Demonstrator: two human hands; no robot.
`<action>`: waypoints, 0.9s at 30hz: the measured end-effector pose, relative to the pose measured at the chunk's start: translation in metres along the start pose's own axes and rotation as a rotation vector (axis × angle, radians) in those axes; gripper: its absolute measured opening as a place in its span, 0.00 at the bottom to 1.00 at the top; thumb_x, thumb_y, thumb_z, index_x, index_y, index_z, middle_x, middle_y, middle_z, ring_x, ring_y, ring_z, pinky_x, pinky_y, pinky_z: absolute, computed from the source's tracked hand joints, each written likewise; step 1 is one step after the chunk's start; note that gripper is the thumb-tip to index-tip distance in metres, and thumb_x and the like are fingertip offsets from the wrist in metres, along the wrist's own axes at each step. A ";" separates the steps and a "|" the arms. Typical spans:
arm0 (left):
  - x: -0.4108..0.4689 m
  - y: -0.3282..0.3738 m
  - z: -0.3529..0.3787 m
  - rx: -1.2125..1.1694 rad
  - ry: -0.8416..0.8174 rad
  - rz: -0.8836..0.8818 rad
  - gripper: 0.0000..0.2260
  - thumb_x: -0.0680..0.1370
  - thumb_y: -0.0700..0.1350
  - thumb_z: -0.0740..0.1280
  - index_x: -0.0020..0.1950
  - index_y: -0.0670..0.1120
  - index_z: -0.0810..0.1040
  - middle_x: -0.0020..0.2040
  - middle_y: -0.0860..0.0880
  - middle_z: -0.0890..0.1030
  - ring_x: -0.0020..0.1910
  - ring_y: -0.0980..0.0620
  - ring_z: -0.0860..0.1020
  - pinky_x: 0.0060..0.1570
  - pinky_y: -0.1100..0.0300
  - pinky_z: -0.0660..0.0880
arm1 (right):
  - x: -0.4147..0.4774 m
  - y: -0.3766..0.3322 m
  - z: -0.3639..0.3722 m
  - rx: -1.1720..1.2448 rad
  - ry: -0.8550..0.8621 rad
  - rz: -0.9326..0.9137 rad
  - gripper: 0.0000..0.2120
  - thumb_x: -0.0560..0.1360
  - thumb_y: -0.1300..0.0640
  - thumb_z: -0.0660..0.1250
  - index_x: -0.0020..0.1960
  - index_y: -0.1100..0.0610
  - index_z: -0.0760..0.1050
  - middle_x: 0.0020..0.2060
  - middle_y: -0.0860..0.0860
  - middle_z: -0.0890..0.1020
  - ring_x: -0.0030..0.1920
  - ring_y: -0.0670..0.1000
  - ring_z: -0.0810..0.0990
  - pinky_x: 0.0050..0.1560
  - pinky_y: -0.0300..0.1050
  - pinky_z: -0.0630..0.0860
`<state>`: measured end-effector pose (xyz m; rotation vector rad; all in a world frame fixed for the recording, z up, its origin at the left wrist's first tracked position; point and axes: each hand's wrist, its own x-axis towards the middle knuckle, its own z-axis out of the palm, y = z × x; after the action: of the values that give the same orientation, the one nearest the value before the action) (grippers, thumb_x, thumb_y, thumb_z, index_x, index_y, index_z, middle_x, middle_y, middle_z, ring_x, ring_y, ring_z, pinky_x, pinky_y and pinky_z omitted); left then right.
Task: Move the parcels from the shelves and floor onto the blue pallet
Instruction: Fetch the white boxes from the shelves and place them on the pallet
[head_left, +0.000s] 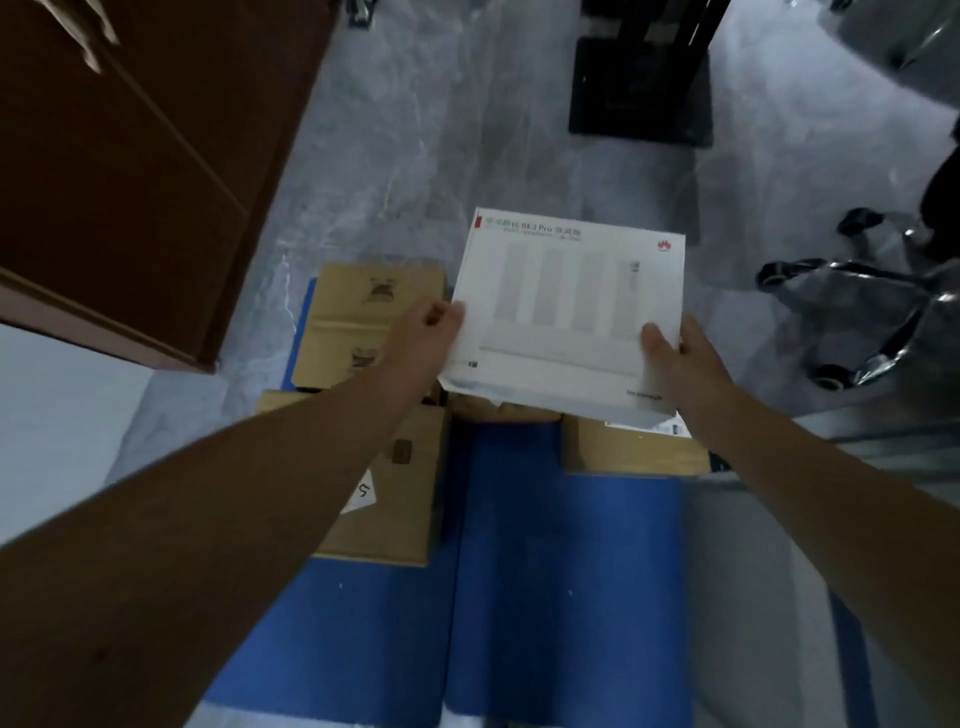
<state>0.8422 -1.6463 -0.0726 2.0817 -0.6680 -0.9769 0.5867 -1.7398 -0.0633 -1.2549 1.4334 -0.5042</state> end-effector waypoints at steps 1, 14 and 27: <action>0.018 -0.014 0.006 0.016 0.012 0.005 0.13 0.81 0.54 0.63 0.52 0.45 0.77 0.44 0.53 0.77 0.41 0.56 0.74 0.39 0.59 0.70 | 0.016 0.014 0.011 -0.001 0.007 -0.007 0.21 0.82 0.53 0.60 0.74 0.51 0.64 0.60 0.46 0.76 0.55 0.47 0.76 0.49 0.36 0.73; 0.088 -0.139 0.042 0.152 0.113 0.058 0.14 0.82 0.49 0.62 0.59 0.42 0.82 0.51 0.47 0.82 0.42 0.56 0.75 0.34 0.74 0.68 | 0.101 0.093 0.095 -0.228 -0.002 -0.122 0.22 0.82 0.53 0.57 0.75 0.48 0.61 0.65 0.48 0.74 0.60 0.49 0.73 0.62 0.49 0.70; 0.102 -0.156 0.036 -0.020 0.129 -0.062 0.15 0.77 0.44 0.72 0.62 0.42 0.81 0.59 0.45 0.82 0.54 0.51 0.80 0.59 0.55 0.77 | 0.122 0.109 0.119 -0.543 0.082 -0.063 0.12 0.80 0.59 0.61 0.62 0.58 0.69 0.56 0.55 0.76 0.52 0.52 0.73 0.49 0.44 0.67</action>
<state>0.8946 -1.6386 -0.2549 2.1383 -0.5290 -0.8706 0.6699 -1.7706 -0.2446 -1.7259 1.6678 -0.2095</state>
